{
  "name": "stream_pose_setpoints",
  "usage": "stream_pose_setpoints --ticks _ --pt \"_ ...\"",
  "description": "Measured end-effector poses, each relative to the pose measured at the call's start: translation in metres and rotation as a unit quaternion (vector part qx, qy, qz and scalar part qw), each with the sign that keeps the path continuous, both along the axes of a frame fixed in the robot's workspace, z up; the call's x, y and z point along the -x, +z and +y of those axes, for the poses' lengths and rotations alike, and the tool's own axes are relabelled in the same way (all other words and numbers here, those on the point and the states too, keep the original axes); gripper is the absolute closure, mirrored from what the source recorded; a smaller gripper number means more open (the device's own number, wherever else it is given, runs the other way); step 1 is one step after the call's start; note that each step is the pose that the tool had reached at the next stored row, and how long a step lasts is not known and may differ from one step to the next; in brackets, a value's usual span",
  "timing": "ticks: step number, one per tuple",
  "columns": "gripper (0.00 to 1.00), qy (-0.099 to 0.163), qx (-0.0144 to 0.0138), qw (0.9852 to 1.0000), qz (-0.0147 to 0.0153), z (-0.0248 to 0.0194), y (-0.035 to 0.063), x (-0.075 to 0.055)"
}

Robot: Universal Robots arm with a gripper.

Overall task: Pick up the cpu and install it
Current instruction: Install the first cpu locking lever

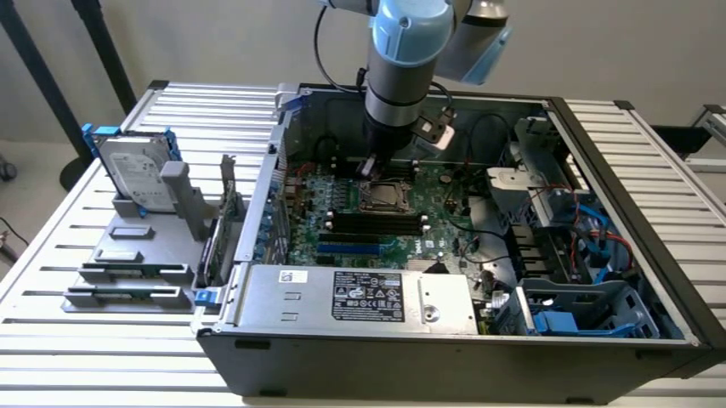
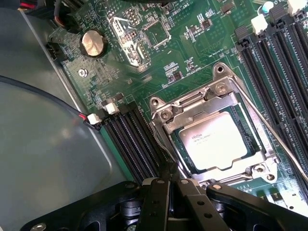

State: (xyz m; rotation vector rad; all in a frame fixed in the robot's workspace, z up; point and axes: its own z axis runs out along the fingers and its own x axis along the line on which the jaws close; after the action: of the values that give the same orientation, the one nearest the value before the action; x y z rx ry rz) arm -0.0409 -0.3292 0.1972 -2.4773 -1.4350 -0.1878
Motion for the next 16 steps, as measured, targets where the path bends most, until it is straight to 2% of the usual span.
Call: stream_pose_setpoints --ticks 16 --pt "0.89 -0.008 0.0000 1.0000 0.0031 0.0014 -0.0010 -0.0017"
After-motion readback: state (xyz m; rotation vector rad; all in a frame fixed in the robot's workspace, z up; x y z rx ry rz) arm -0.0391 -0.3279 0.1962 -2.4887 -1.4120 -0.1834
